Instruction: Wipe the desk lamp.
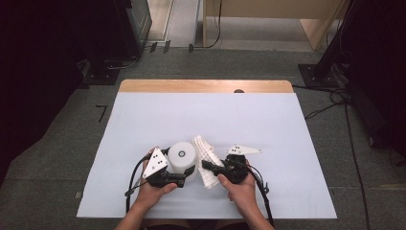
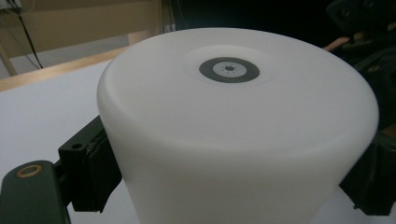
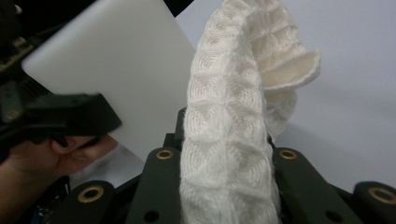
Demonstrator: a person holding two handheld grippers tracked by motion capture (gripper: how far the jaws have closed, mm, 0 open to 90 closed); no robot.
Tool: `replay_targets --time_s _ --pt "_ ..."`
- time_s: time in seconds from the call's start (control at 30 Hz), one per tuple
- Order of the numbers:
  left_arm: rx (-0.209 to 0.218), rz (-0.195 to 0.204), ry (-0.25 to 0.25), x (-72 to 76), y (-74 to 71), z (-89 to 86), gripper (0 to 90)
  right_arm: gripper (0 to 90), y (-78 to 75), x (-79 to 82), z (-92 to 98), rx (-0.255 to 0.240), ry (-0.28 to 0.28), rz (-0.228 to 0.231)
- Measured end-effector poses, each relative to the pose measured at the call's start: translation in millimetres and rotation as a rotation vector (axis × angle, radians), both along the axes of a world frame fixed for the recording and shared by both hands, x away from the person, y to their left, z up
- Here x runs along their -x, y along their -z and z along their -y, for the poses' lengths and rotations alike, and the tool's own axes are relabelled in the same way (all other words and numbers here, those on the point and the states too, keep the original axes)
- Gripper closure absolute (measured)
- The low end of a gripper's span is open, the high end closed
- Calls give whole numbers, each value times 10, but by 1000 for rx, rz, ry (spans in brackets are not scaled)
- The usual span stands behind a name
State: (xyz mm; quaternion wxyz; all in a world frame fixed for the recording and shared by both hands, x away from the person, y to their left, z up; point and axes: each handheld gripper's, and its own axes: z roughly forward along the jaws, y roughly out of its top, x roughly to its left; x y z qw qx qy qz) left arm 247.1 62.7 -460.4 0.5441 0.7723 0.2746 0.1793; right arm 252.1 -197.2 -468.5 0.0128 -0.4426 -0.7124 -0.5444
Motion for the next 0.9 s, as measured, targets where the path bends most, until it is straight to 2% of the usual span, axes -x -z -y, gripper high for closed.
replay_targets --time_s 0.2,0.27,0.43,0.53,0.57,0.63,0.67,0.7,0.73,0.83,0.87,0.9 --pt "-60 2 -40 -30 64 52 90 737 -137 31 79 -21 27 46" --pt "-39 -15 -40 -48 75 19 89 736 -136 29 100 -8 44 51" --pt "-35 -11 -41 -38 79 16 85 736 -102 14 116 -2 55 38" --pt "-29 -56 -101 -31 36 19 33 734 -92 11 114 8 52 37" --pt "-29 -59 -124 5 19 24 28 733 -93 12 114 17 57 40" --pt "-23 -61 -137 31 20 39 18 733 -97 14 117 16 57 37" --pt "-21 -68 -156 46 28 63 12 733 -102 14 125 16 58 41" --pt "-35 -78 -197 56 52 125 13 732 -110 17 136 15 64 37" --pt "-35 -78 -197 56 52 125 13 732 -110 17 136 15 64 37" --pt "-94 -48 -236 75 93 234 14 732 -90 12 138 16 64 34" --pt "-112 -39 -251 77 92 242 26 732 -75 9 136 21 61 33" --pt "-104 -37 -250 78 85 224 82 731 -49 7 123 23 60 18"
